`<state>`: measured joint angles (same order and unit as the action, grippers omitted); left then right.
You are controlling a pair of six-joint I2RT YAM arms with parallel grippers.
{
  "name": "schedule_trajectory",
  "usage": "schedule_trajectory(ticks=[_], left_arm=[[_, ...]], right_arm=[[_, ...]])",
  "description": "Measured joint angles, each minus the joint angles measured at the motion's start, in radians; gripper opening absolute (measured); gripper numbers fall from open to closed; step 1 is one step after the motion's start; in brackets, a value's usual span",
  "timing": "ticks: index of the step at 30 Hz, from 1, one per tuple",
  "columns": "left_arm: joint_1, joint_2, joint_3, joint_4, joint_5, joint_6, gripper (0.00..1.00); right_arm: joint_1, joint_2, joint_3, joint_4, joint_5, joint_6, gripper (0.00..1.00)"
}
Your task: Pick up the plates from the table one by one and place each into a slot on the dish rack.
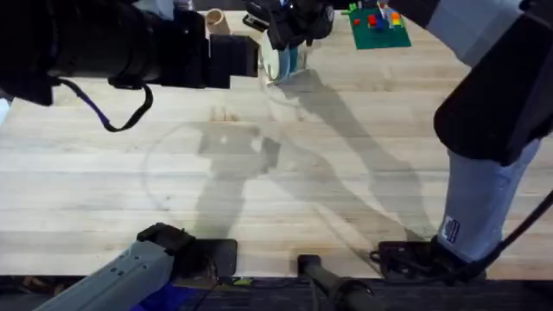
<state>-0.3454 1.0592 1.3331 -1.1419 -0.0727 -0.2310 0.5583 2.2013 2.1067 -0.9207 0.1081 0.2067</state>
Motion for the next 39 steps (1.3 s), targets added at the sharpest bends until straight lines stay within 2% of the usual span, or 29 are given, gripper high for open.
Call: schedule_trajectory(ticks=[14,20,24,28,29,35,39], left_arm=[[0.0,0.0,0.0,0.0,0.0,0.0,0.995],[0.0,0.0,0.0,0.0,0.0,0.0,0.995],[0.0,0.0,0.0,0.0,0.0,0.0,0.995],[0.0,0.0,0.0,0.0,0.0,0.0,0.995],[0.0,0.0,0.0,0.0,0.0,0.0,0.995],[0.0,0.0,0.0,0.0,0.0,0.0,0.995],[0.0,0.0,0.0,0.0,0.0,0.0,0.995]], right_arm=[[0.0,0.0,0.0,-0.005,0.0,0.0,0.174],[0.0,-0.015,0.007,-0.1,0.0,-0.004,0.194],[0.0,-0.026,0.071,-0.195,0.0,-0.006,0.327],[0.0,-0.036,0.164,-0.272,0.0,-0.029,0.888],[0.0,-0.039,0.185,-0.29,0.0,-0.04,0.964],[0.0,-0.063,0.296,-0.393,0.017,-0.084,0.994],[-0.001,-0.084,0.309,-0.468,0.042,-0.096,0.994]])
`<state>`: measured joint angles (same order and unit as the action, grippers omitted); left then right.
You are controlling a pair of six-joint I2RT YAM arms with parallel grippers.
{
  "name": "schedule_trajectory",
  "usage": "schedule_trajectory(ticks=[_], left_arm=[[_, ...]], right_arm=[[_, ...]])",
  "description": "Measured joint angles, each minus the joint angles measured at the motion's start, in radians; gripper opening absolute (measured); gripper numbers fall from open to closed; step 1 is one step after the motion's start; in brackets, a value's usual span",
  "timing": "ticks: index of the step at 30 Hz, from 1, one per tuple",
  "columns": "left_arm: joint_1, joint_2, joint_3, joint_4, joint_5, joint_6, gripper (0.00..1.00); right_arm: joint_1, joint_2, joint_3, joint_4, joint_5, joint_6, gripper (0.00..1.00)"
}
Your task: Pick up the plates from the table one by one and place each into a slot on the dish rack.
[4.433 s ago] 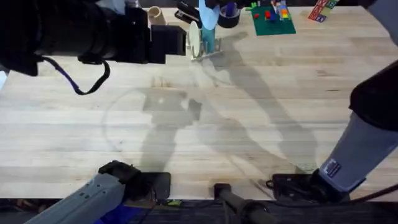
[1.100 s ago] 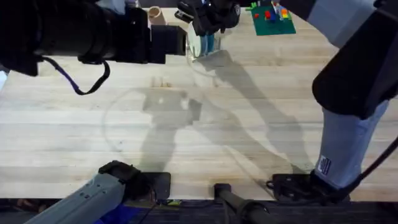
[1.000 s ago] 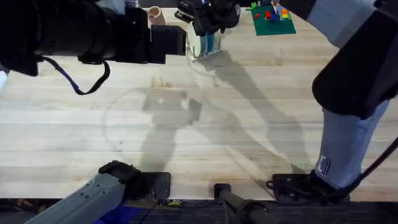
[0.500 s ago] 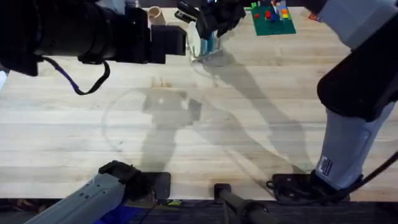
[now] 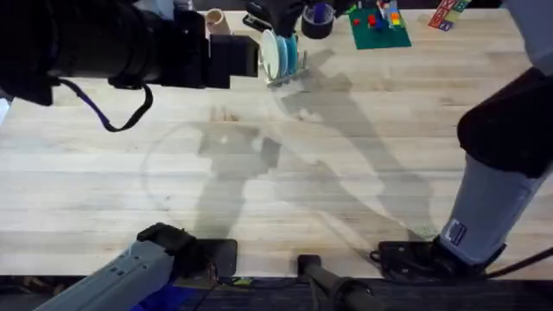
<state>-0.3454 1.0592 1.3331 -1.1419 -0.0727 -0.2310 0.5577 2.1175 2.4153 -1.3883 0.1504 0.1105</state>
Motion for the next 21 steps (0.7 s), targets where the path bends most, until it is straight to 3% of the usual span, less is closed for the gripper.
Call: schedule_trajectory(ticks=[9,21], left_arm=[[0.0,0.0,0.0,0.0,0.0,0.0,0.996],[0.0,0.0,0.0,-0.015,0.0,0.0,0.995]], right_arm=[[-0.024,-0.076,-0.04,-0.054,0.012,-0.007,0.995],[-0.062,-0.419,-0.452,-0.012,0.018,-0.007,0.995]])
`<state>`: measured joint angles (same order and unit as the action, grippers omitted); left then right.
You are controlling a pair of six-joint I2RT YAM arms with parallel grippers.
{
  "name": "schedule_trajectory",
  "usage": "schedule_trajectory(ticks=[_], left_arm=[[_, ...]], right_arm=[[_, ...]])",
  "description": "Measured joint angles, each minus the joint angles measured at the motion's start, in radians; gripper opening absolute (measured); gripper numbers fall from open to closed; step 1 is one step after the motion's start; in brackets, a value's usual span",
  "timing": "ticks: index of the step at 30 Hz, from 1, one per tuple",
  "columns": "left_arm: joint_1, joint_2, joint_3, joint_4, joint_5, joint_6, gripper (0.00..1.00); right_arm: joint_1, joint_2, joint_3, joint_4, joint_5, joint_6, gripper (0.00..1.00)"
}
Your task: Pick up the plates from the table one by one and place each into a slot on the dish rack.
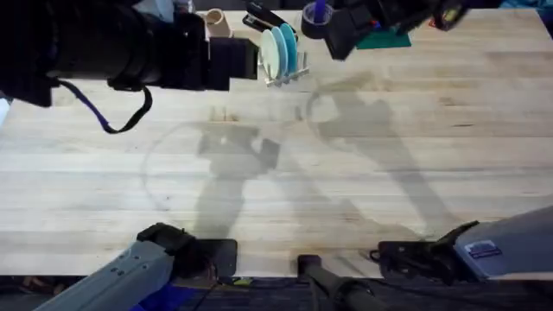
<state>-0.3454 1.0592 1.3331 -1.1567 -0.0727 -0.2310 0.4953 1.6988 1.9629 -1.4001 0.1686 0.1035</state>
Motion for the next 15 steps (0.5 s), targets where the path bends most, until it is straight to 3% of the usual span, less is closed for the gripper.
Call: schedule_trajectory(ticks=[7,15], left_arm=[[0.0,0.0,0.0,-0.037,0.0,0.0,0.995],[0.0,0.0,0.0,-0.037,0.0,0.0,0.996]], right_arm=[[0.002,-0.128,-0.159,0.028,-0.02,0.001,0.994],[0.002,-0.163,-0.175,0.045,-0.035,0.002,0.994]])
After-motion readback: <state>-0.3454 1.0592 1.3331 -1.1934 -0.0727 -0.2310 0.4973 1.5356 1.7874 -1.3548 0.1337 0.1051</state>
